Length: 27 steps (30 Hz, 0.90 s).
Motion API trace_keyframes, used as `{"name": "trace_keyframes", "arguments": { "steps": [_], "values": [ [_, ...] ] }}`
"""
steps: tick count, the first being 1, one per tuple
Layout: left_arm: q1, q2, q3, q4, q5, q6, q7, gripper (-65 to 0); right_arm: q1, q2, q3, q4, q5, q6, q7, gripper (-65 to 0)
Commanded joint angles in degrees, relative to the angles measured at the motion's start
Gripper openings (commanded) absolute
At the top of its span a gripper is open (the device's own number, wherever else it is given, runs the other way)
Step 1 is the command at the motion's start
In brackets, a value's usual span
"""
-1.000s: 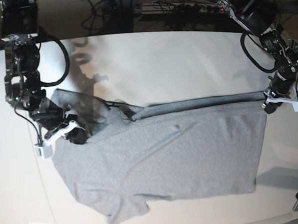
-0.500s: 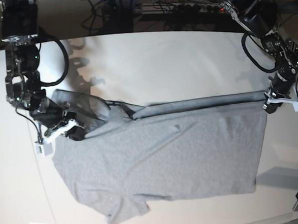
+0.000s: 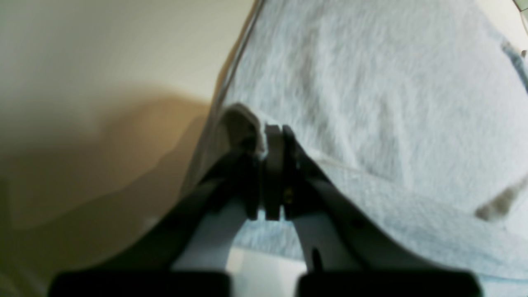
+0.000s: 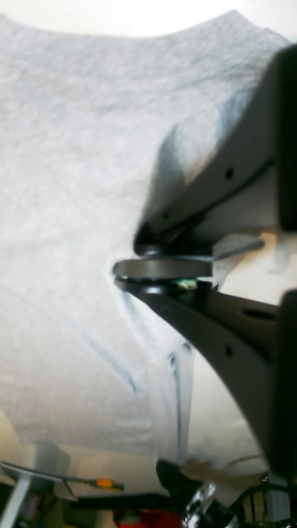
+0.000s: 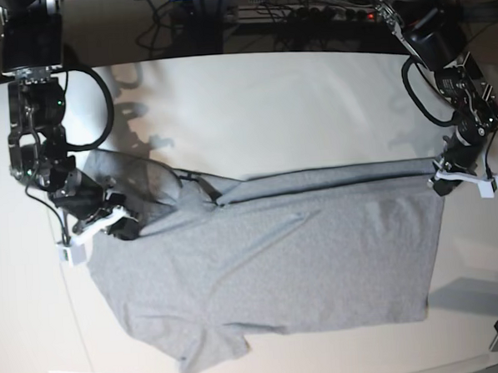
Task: Fold the T-shirt properly
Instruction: 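Lift and fold the grasped shirt edge over the body with both grippers, then lower the folded edge onto the shirt and release both grippers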
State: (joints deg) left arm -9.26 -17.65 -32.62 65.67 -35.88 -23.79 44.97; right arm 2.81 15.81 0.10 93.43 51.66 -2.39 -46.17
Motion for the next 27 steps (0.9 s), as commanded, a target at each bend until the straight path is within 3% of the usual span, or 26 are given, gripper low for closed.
{"name": "trace_keyframes", "arguments": {
  "steps": [1,9,27],
  "values": [
    [-0.8,-1.8,-0.3,0.7,-0.7,-0.1,-2.1,-65.0,1.5,0.6,0.3,0.4,0.4,0.5,1.3,-64.9],
    [-2.0,-3.6,-0.3,-3.3,-0.7,-0.1,-3.3,-65.0,1.7,0.4,0.3,0.1,-6.2,0.6,1.4,-64.9],
    [-3.0,-4.0,0.1,-4.4,-0.7,-0.1,-3.3,-65.0,2.8,0.2,0.6,-0.1,-6.3,0.5,1.4,-64.0]
  ]
}}
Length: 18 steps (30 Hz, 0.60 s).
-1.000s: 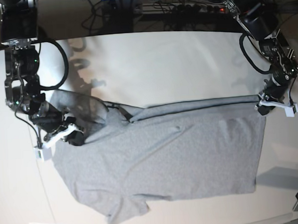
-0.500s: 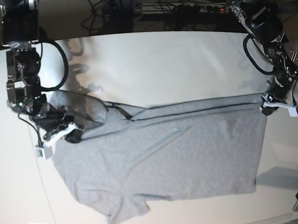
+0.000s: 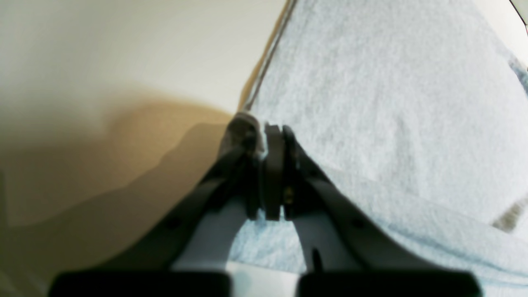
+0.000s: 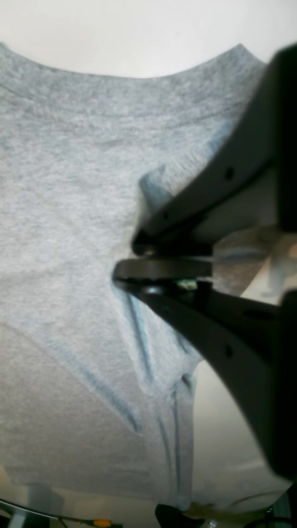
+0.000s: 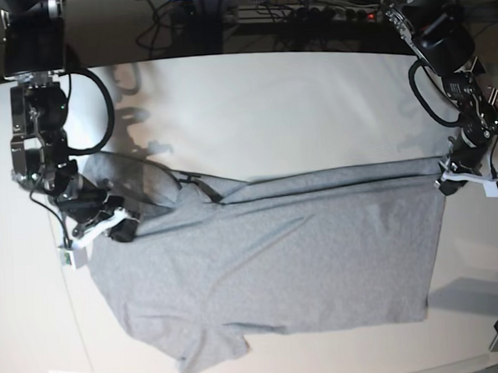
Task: Fold the T-shirt properly
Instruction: 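Lower the folded edge onto the shirt and release both grippers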
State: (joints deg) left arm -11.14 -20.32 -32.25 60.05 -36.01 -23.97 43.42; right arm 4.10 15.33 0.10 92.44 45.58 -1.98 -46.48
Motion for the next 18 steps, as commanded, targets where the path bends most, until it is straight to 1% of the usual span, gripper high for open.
{"name": "trace_keyframes", "arguments": {
  "steps": [1,2,4,5,6,7,10,11,12,13,16,18],
  "values": [
    [-1.1,-1.4,-0.2,1.2,-0.6,0.1,-1.7,-65.0,1.7,0.7,0.6,0.9,-0.3,0.0,1.7,-63.8],
    [-1.1,-1.4,-0.2,1.2,-0.6,0.1,-1.7,-65.0,1.7,0.7,0.6,0.8,-0.3,0.0,1.7,-63.3],
    [-1.1,-1.4,-0.2,1.2,-0.6,0.1,-1.8,-65.0,1.8,0.7,0.6,0.8,-0.3,-0.1,1.7,-59.2],
    [-1.1,-1.4,-0.2,1.2,-0.6,0.1,-1.8,-64.3,1.9,0.7,0.6,0.8,-0.3,-0.2,1.7,-55.7],
    [-1.1,-1.4,-0.2,1.2,-0.6,0.1,-1.8,-61.5,1.9,0.7,0.6,0.8,-0.3,-0.2,1.7,-51.7],
    [-1.1,-1.4,-0.2,1.2,-0.6,0.1,-1.9,-56.9,1.9,0.8,0.6,0.8,-0.3,-0.2,1.7,-47.0],
    [-1.1,-1.6,-0.2,1.2,-0.6,0.1,-4.8,-39.6,1.9,1.0,0.6,0.9,-0.4,-0.2,1.7,-34.5],
    [-1.1,-1.7,-0.2,1.2,-0.6,0.1,-5.1,-35.6,1.9,1.0,0.6,1.0,-0.4,-0.2,1.7,-31.5],
    [-1.1,-1.7,-0.2,1.3,-0.6,0.1,-5.2,-33.4,1.8,1.1,0.6,1.1,-0.4,-0.2,1.7,-30.2],
    [-1.0,-1.8,-0.2,1.4,-0.6,0.1,-5.0,-32.9,1.7,1.1,0.6,1.4,-0.4,-0.2,1.7,-30.3],
    [0.4,-2.0,-0.1,5.1,-0.6,0.1,-4.9,-32.8,0.8,1.1,0.4,3.1,-0.4,-0.1,1.3,-30.6],
    [3.4,-1.8,-0.1,10.3,-0.6,0.1,-4.9,-32.6,-0.4,1.1,0.4,5.9,-0.4,-0.1,1.3,-30.6]
  ]
}}
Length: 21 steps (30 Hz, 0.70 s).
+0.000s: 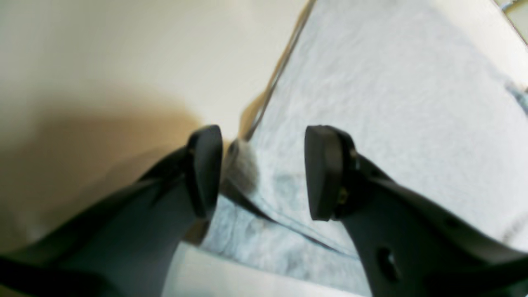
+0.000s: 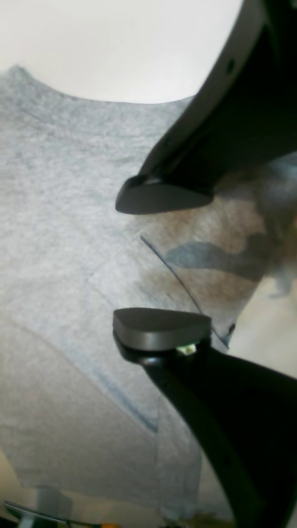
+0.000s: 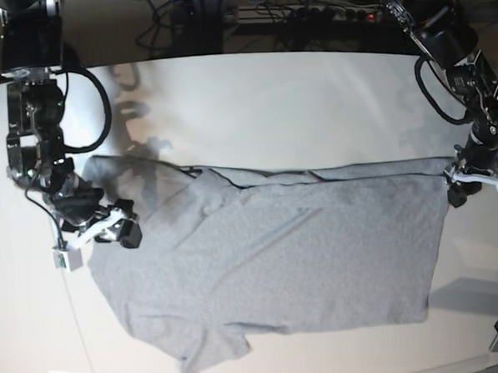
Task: Fold the T-shirt properly
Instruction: 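Lower the folded edge onto the shirt and release both grippers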
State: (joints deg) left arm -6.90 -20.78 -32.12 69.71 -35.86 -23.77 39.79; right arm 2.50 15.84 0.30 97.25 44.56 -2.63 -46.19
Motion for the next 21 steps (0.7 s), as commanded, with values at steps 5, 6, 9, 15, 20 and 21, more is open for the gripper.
{"name": "trace_keyframes", "arguments": {
  "steps": [5,6,9,15,20,21],
  "values": [
    [8.7,-1.1,-0.2,14.8,-0.7,-0.1,-1.4,-32.9,-3.8,0.6,0.2,8.5,0.7,0.6,1.0,-30.6],
    [10.5,-1.1,-0.2,16.0,-0.7,-0.1,-1.6,-33.1,-4.8,0.3,0.1,9.1,0.7,0.6,1.0,-30.6],
    [13.8,-1.1,-0.2,16.3,-0.7,-0.1,-1.9,-33.4,-7.0,0.0,0.0,9.0,0.7,0.6,1.0,-30.8],
    [17.0,0.1,-0.2,16.1,-0.3,-0.1,-10.6,-65.0,-8.7,-0.9,-0.1,8.9,0.7,0.7,1.4,-57.6],
    [16.6,2.3,4.0,12.7,13.8,-0.1,-20.0,-65.0,-8.8,-0.3,-3.5,8.9,-2.8,0.7,1.3,-64.1],
    [16.5,2.7,5.3,11.3,16.5,-0.1,-21.8,-65.0,-8.8,-0.3,-4.6,8.9,-4.7,0.7,1.3,-64.3]
  ]
}}
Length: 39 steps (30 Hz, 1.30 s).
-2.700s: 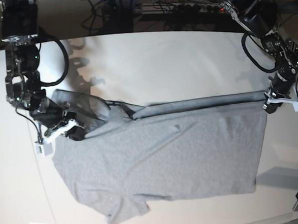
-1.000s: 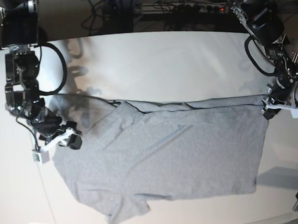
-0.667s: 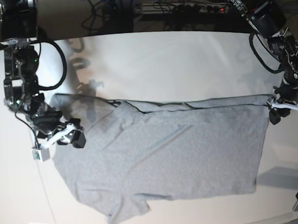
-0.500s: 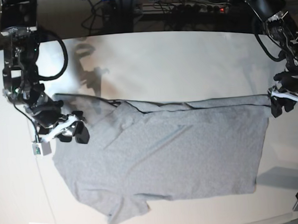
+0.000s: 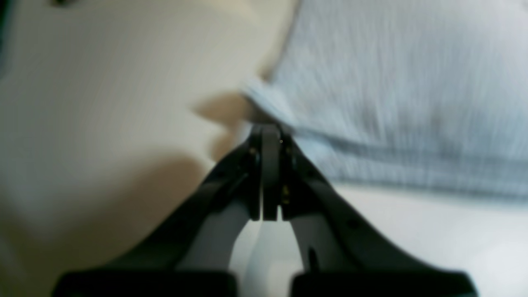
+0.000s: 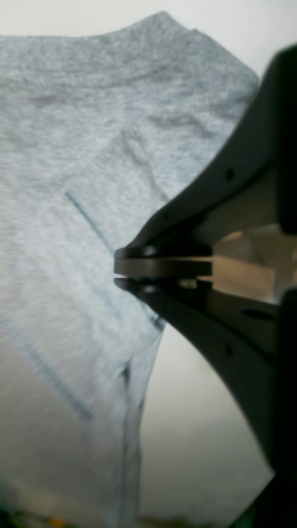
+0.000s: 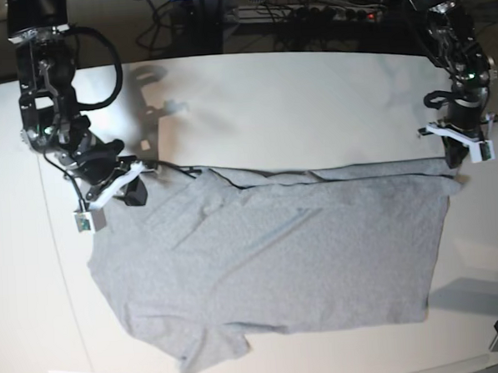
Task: Fold the T-shirt properly
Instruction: 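Lower the folded edge onto the shirt and release both grippers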
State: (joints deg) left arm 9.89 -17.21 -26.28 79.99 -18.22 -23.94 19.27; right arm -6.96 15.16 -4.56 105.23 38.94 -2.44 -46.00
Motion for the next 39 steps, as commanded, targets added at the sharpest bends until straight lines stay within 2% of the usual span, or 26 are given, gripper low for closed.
{"name": "trace_keyframes", "arguments": {
  "steps": [1,3,6,9,15,21,25,30,33,36,39],
  "values": [
    [-0.4,-0.2,0.6,-0.4,1.5,0.1,-3.2,-65.0,0.7,0.2,-0.9,0.9,-1.9,0.5,1.2,-64.3],
    [-0.4,0.6,1.4,-2.9,3.4,0.1,-5.9,-65.0,0.2,-0.1,-3.2,0.9,-7.9,0.4,1.2,-64.3],
    [-0.4,0.6,1.4,-5.4,1.5,0.1,-7.2,-65.0,-0.7,-2.0,-5.5,1.0,-15.5,0.4,3.5,-64.3],
    [-0.5,0.5,1.2,-5.5,0.9,0.1,-7.2,-65.0,-2.4,-3.3,-5.7,0.9,-19.9,0.4,6.0,-64.3],
    [-1.8,0.2,1.1,-4.8,1.5,0.1,-7.2,-65.0,-2.4,-3.9,-5.6,0.7,-20.8,0.4,6.2,-64.3],
    [-1.5,0.6,1.1,3.0,5.9,0.1,-7.2,-65.0,-2.0,-3.6,-5.5,0.2,-21.0,0.4,6.3,-64.3],
    [-2.5,0.6,1.1,2.9,7.8,0.1,-7.3,-65.0,-0.8,-3.3,-5.5,-2.7,-21.1,0.3,6.5,-64.3],
    [-4.3,0.4,1.3,-2.5,8.2,0.1,-12.5,-65.0,0.9,-3.2,-5.6,-6.2,-21.3,0.3,6.6,-64.3],
    [-5.4,0.3,1.4,-4.7,8.2,0.1,-14.7,-65.0,1.7,-2.6,-6.0,-7.5,-26.6,0.3,6.6,-64.3],
    [-6.3,-0.6,1.6,-6.3,8.2,0.1,-14.7,-65.0,2.3,-4.3,-5.7,-8.9,-32.2,0.5,6.6,-64.3],
    [-7.5,-1.0,1.7,-7.9,8.2,0.1,-14.7,-65.0,3.6,-4.5,-5.9,-11.6,-34.8,0.5,6.6,-64.3]
  ]
}}
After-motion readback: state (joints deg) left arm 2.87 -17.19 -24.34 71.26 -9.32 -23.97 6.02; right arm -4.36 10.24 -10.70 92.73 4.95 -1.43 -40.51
